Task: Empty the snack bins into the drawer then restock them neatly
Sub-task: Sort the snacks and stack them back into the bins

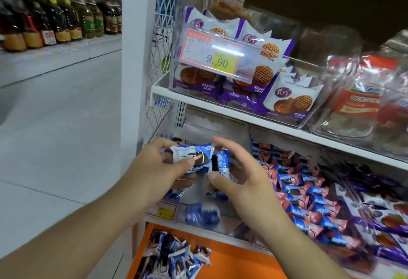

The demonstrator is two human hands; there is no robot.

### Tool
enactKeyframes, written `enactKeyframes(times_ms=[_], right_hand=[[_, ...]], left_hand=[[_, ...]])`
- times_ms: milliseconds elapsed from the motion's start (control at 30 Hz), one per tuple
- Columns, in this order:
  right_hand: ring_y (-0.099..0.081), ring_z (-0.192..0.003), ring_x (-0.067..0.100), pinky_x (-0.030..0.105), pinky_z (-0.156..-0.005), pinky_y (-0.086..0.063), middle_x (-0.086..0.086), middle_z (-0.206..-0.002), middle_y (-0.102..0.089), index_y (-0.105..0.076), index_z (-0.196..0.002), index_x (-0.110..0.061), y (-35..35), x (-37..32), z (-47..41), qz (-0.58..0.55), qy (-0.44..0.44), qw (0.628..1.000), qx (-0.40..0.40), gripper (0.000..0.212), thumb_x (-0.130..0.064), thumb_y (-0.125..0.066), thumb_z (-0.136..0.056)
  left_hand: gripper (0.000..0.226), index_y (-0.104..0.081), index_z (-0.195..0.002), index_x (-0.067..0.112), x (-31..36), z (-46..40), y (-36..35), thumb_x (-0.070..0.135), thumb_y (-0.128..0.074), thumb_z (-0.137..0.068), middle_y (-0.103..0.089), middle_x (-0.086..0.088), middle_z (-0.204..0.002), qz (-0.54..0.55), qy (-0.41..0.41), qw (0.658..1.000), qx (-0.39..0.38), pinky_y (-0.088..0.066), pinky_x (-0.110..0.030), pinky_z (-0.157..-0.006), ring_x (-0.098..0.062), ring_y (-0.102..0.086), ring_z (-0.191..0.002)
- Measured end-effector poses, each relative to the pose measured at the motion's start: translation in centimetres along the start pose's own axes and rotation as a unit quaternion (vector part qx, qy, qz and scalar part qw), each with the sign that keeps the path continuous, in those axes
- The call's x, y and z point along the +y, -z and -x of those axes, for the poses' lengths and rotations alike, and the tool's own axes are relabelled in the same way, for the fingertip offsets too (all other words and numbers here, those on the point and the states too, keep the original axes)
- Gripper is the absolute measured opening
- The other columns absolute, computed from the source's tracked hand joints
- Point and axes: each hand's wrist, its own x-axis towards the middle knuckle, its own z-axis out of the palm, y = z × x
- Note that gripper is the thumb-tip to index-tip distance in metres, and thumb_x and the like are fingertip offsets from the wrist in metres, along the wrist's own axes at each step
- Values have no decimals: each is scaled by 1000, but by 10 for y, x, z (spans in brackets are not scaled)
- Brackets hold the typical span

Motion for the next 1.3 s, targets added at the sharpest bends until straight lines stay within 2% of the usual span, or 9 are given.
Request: enactKeyframes(times_ms=[167, 367, 533, 667, 800, 900, 1000, 1100, 1300], right_hand=[[-77, -87, 6, 22, -73, -60, -7, -127, -67, -57, -136, -32, 6, -4, -3, -43, -74, 995, 55, 59, 7, -70, -94], [-78, -89, 28, 30, -74, -63, 5, -108, -78, -65, -120, -6, 2, -6, -6, -169, -89, 980, 50, 29, 10, -65, -96], [-77, -93, 31, 38, -72, -64, 16, -107, -76, -72, -117, -10, -1, -8, -12, -212, -85, 971, 66, 27, 7, -65, -97], [-74, -80, 28, 34, -61, -60, 11, -99, -80, -63, -123, -17, -2, -13, -13, -136, -95, 984, 64, 29, 1, -64, -100], [-67, -72, 25, 45, -66, -61, 18, -95, -75, -62, -111, -17, -7, -13, -14, -66, -97, 992, 41, 19, -5, -69, -98], [-70, -88, 12, 37, -77, -62, -6, -104, -74, -62, -108, -36, -10, -8, -17, 75, -85, 994, -7, 39, -22, -88, -83], [-63, -94, 6, 19, -77, -50, -14, -108, -65, -61, -106, -37, -13, 7, -33, 213, -48, 976, 16, 44, -24, -91, -76], [-63, -91, 13, 21, -76, -49, -10, -106, -66, -63, -101, -31, -19, 27, -57, 303, -37, 952, 18, 39, -15, -87, -75], [-65, -95, 25, 39, -84, -58, -3, -95, -72, -73, -99, -28, -44, 79, -85, 470, -17, 877, -99, 29, -11, -74, -75]], left_hand=[[24, -70, -114, 21, 3, 3, 6, 4, -70, -97, -75, -10, -101, 46, -1, 999, 0, -65, -47, -82, -28, -79, -85], [26, -71, -113, 20, 0, 0, 8, 18, -80, -89, -80, -5, -98, 8, 15, 1000, -13, -64, -47, -85, -27, -78, -89], [43, -61, -122, 19, 2, 5, 9, -4, -76, -88, -79, -13, -99, 65, 29, 997, -39, -66, -46, -76, -29, -79, -88], [37, -69, -121, 21, 5, 9, 12, 7, -79, -89, -79, -11, -102, 47, 20, 995, -87, -63, -51, -88, -29, -78, -95], [28, -74, -112, 24, 1, 9, 14, 20, -84, -86, -81, -5, -97, -6, 10, 998, -63, -60, -52, -95, -24, -78, -92], [20, -77, -104, 26, 0, 7, 19, 22, -84, -86, -81, -3, -93, -29, 13, 999, -43, -60, -53, -92, -23, -79, -89], [19, -75, -105, 27, -1, 5, 24, 27, -83, -88, -80, 4, -87, -72, -10, 997, 0, -63, -42, -79, -14, -77, -79], [24, -70, -109, 33, -4, 4, 30, 35, -81, -88, -77, 12, -84, -155, -49, 985, 61, -50, -24, -61, -4, -71, -70], [21, -72, -107, 36, -11, 5, 35, 33, -81, -88, -75, 19, -82, -147, -70, 986, 33, -46, -11, -55, 9, -68, -72]])
